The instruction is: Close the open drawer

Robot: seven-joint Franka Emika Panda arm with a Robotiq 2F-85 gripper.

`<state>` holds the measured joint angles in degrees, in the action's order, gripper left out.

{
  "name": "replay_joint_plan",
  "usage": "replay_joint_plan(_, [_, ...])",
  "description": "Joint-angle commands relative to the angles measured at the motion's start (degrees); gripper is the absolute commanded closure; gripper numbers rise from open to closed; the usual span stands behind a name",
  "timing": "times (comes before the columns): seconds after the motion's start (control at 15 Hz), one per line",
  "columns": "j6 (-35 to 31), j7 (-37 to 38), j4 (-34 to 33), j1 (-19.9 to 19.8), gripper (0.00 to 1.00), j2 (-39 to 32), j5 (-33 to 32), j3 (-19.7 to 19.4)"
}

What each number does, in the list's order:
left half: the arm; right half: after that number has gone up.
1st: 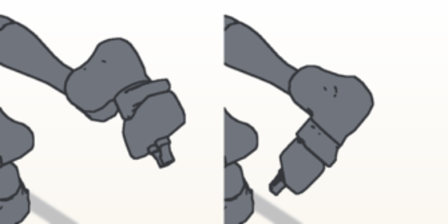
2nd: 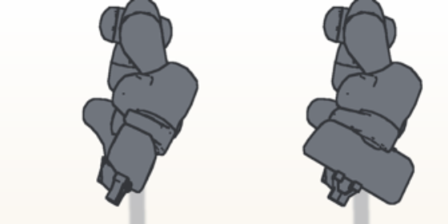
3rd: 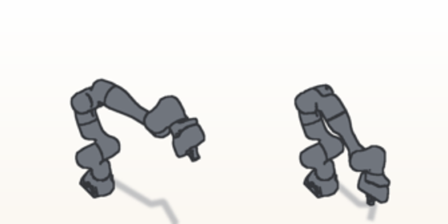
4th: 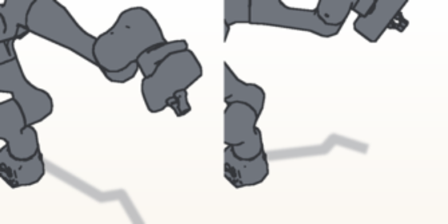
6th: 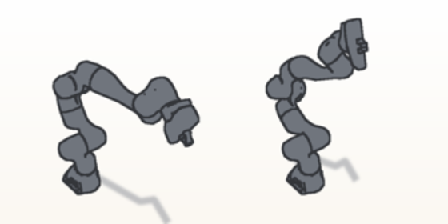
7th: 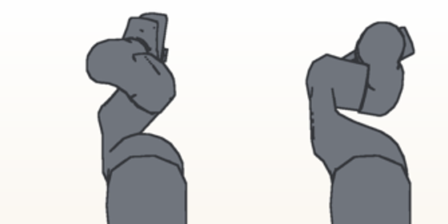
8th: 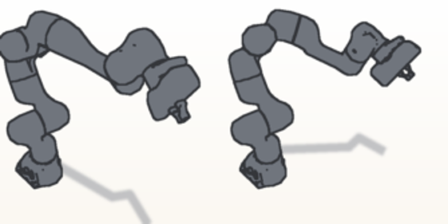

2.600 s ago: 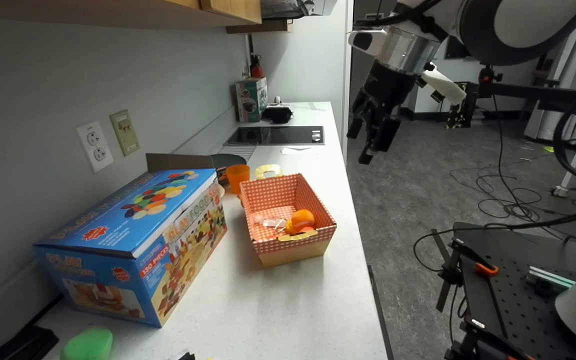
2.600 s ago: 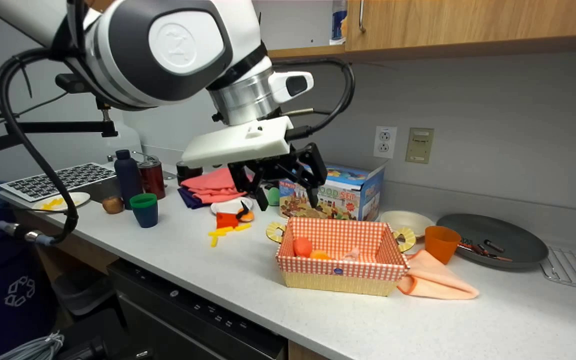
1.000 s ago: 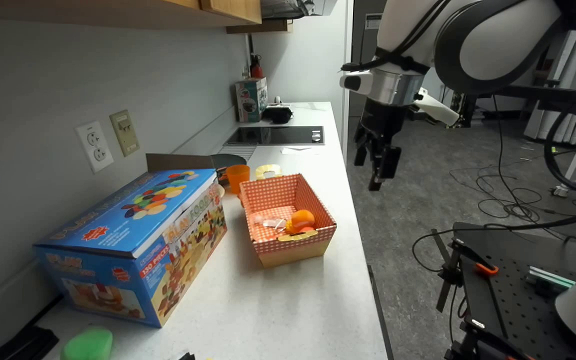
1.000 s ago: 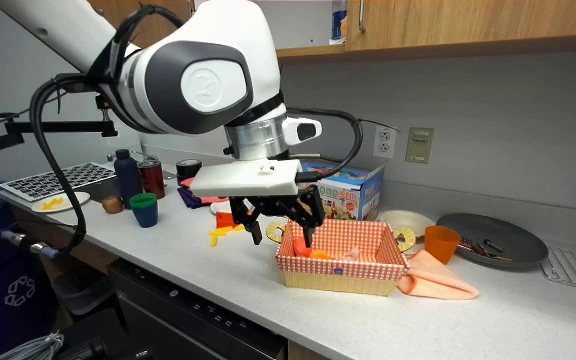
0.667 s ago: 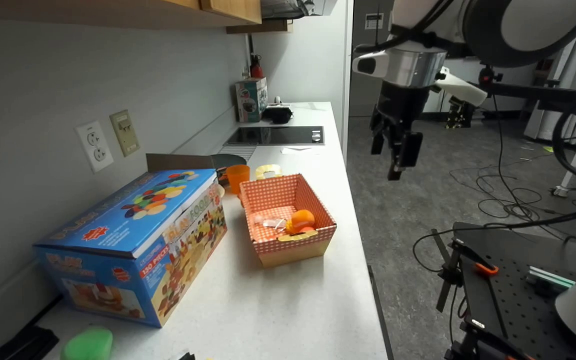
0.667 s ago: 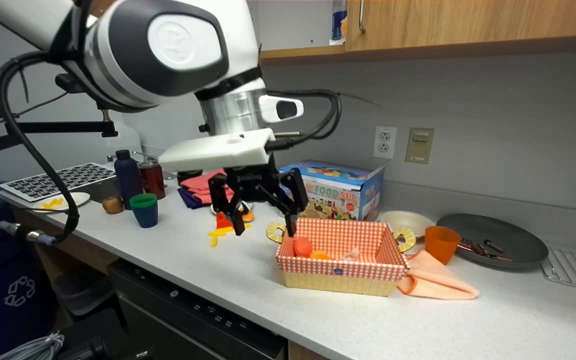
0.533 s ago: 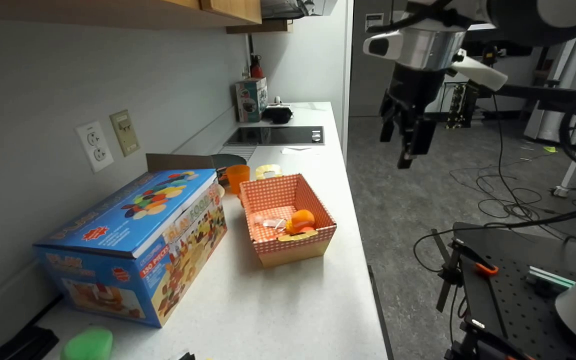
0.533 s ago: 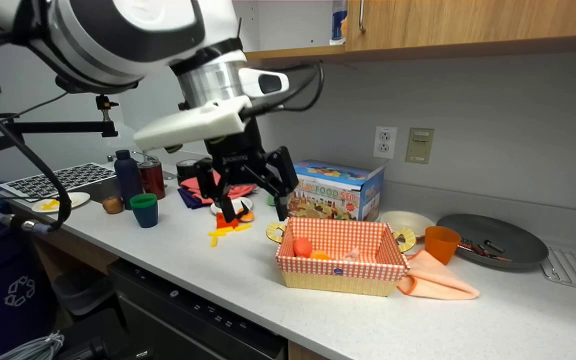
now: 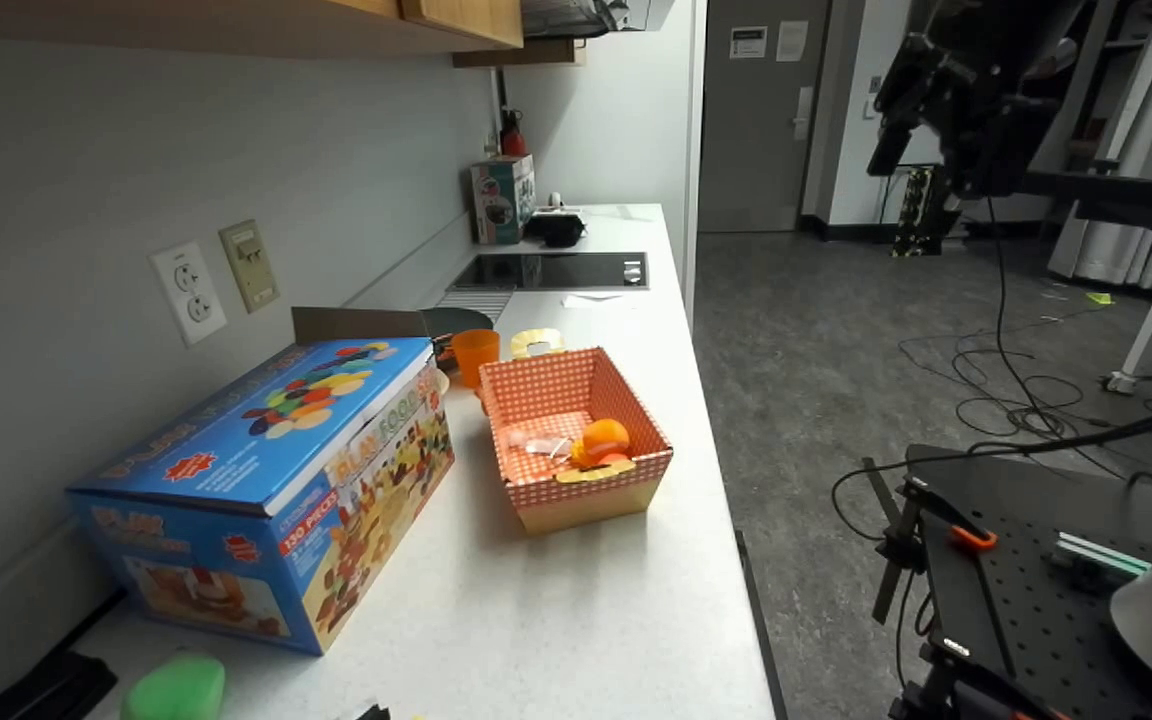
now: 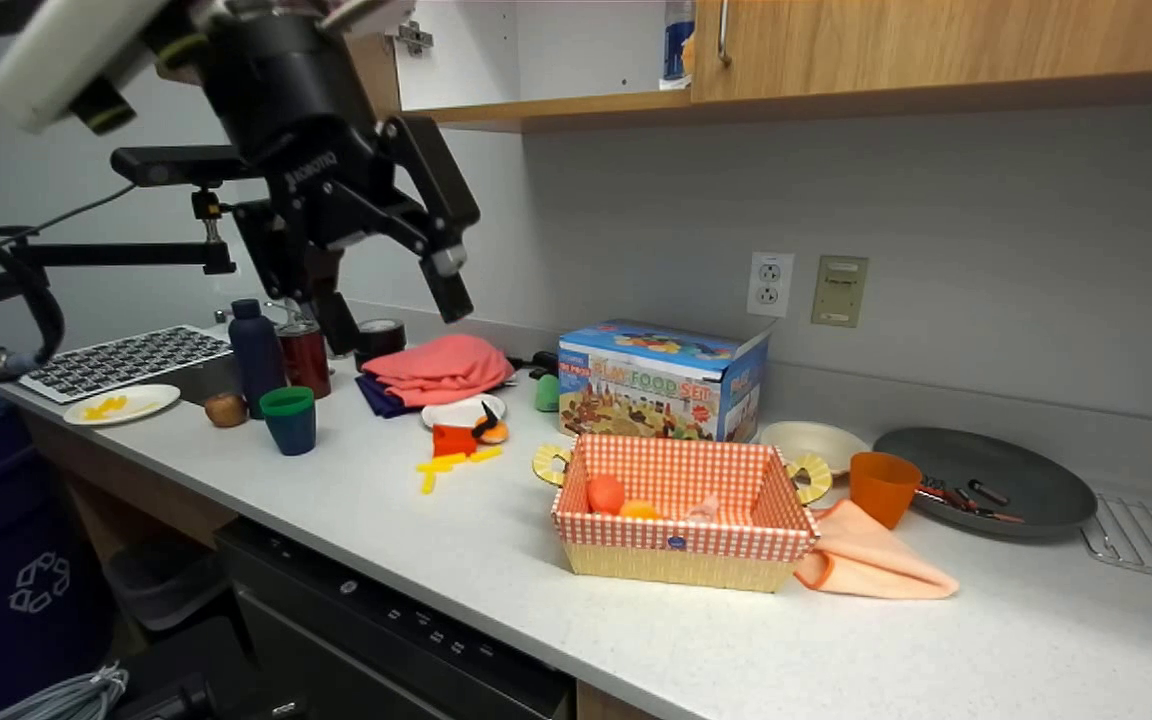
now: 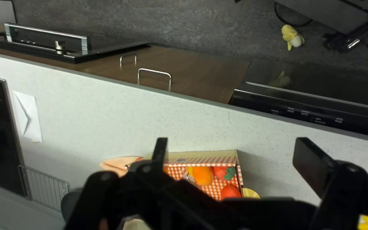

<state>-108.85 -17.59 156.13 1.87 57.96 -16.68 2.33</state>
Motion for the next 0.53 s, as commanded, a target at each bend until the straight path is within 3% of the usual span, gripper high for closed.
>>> replay_joint_plan(0.0, [5.43, 1.01, -0.03, 3.37, 0.00, 10.57, -1.66, 2.46])
replay_joint_plan(0.47, [6.09, 1.12, -3.64, 8.76, 0.00, 18.98, -2.14, 5.80])
